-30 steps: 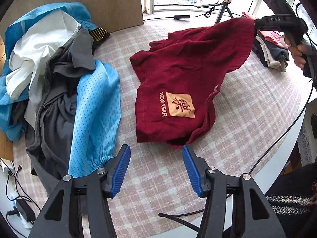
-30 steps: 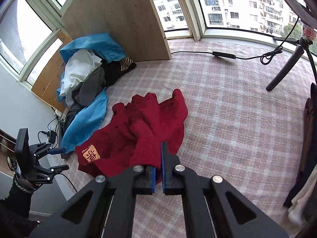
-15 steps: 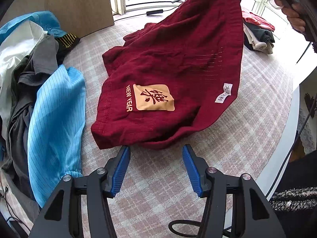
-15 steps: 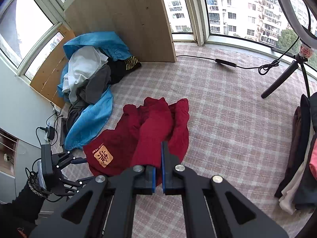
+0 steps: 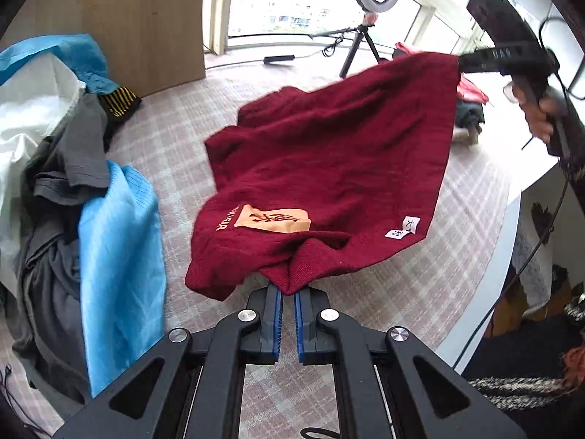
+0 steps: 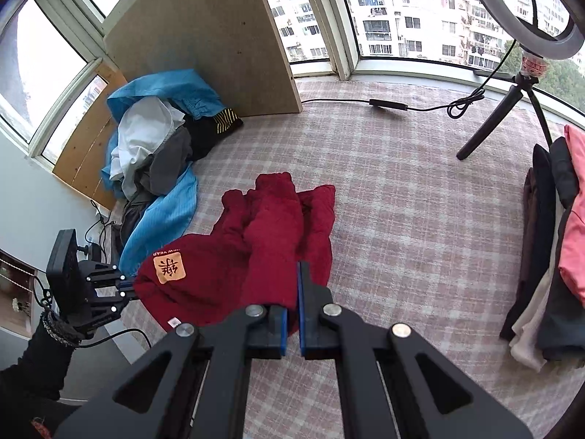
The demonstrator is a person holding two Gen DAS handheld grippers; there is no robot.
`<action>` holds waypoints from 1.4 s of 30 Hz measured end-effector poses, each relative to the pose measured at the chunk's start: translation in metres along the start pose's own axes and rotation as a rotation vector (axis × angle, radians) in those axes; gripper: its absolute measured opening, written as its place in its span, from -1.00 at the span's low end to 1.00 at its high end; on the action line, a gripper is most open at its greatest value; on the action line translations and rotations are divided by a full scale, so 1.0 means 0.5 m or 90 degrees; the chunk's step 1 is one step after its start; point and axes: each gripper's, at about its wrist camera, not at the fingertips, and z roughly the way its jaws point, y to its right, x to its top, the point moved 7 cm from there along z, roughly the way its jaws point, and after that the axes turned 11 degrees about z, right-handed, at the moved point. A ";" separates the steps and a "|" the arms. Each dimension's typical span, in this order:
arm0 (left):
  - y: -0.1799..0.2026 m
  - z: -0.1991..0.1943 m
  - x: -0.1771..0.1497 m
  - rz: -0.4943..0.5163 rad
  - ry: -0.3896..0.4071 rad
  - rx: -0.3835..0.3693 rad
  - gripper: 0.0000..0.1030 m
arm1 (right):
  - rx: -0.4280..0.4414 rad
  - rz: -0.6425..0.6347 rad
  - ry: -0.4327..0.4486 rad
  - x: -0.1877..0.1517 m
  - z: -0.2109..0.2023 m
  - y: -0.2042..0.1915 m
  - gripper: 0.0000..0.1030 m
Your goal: Fold clothes
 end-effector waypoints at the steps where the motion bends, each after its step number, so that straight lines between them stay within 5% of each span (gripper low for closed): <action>1: -0.013 -0.040 0.009 -0.019 0.007 0.007 -0.91 | 0.008 0.005 -0.001 -0.009 -0.024 0.001 -0.93; 6: -0.076 -0.173 0.076 -0.090 0.033 0.009 -0.89 | 0.019 -0.001 -0.004 -0.046 -0.102 -0.003 -0.92; 10: -0.128 -0.021 0.125 -0.038 -0.068 0.083 -0.77 | -0.051 0.005 -0.018 -0.042 -0.028 0.044 -0.92; 14: -0.173 0.116 0.077 -0.069 -0.189 0.094 -0.79 | -0.114 0.052 -0.065 -0.045 0.100 0.139 -0.92; 19: -0.165 0.118 0.032 -0.070 -0.190 0.069 -0.21 | -0.118 0.088 -0.091 -0.075 0.143 0.199 -0.92; 28: -0.178 0.226 0.097 -0.136 -0.237 0.016 -0.13 | -0.132 0.094 -0.112 -0.085 0.156 0.237 -0.92; 32: -0.180 0.250 0.130 -0.141 -0.276 0.055 -0.13 | -0.139 0.084 -0.115 -0.082 0.163 0.234 -0.92; 42: -0.173 0.271 0.149 -0.158 -0.327 0.042 -0.12 | -0.126 0.080 -0.112 -0.062 0.177 0.229 -0.91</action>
